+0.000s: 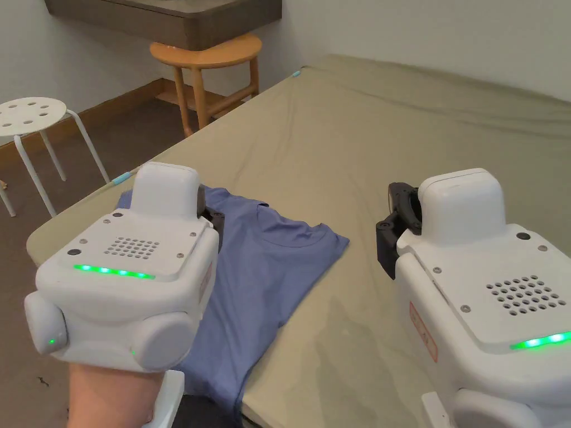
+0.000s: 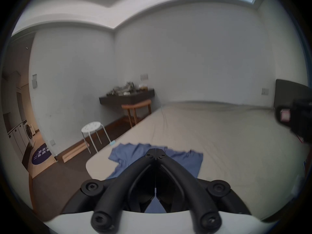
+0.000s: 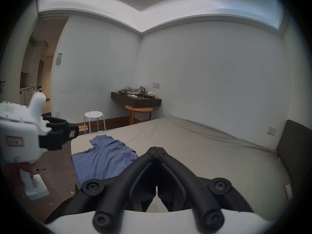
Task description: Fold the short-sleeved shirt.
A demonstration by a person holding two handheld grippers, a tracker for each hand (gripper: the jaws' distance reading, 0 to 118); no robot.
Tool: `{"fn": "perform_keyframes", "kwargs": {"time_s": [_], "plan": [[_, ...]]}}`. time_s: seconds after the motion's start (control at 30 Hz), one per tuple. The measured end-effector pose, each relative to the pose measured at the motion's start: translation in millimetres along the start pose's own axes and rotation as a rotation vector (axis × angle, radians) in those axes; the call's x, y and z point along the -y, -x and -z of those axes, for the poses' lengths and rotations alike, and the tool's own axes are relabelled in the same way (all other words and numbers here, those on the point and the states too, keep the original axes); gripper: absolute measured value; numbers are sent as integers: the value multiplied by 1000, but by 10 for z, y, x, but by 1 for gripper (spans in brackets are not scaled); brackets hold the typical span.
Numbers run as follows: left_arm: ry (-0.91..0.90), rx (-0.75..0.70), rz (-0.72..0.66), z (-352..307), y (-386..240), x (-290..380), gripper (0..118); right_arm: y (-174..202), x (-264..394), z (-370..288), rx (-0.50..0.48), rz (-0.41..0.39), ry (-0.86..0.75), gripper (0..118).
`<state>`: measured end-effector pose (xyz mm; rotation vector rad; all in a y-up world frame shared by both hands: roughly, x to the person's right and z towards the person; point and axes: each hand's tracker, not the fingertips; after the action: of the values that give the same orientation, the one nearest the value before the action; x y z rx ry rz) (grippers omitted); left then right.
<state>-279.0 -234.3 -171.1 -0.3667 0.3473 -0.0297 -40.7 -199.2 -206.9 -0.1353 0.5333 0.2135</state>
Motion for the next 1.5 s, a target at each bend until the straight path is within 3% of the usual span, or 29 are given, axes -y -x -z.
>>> {"fn": "perform_keyframes", "kwargs": {"time_s": [0.1,0.27,0.47,0.5,0.53,0.57,0.6,0.63,0.9,1.03,1.1,1.13,1.2,1.23,1.37,1.5], "plan": [[116,10,34,406,25,206,0,-31,84,83,15,-15,36,0],[337,68,-112,1076,141,581,0,-114,234,303,36,-20,96,0],[496,65,-61,1897,205,920,2,-235,410,571,48,-22,154,0],[528,60,-51,2031,216,974,12,-248,435,616,52,-25,165,0],[543,45,-47,2152,227,1042,36,-261,459,656,55,-29,172,0],[561,35,-43,2249,231,1095,81,-262,474,685,57,-32,179,0],[587,35,-42,2361,238,1154,108,-273,494,720,59,-34,187,0],[620,39,-62,2484,251,1242,118,-288,518,757,60,-34,193,0],[677,35,-168,2697,202,1443,117,-379,670,884,74,-41,243,0],[706,43,-140,2659,145,1354,114,-386,711,915,88,-37,281,0],[684,50,-111,2592,125,1304,94,-436,746,898,92,-32,292,0],[647,61,-91,2521,72,1249,74,-462,751,874,90,-30,295,0],[584,40,-70,2456,19,1217,14,-483,732,814,93,-29,293,0],[583,34,-55,2440,-26,1216,0,-511,736,773,97,-30,290,0],[559,31,22,2486,-9,1347,0,-564,688,610,134,-42,290,0],[451,62,-154,2242,216,1187,0,-678,624,357,160,-32,278,0]]}}
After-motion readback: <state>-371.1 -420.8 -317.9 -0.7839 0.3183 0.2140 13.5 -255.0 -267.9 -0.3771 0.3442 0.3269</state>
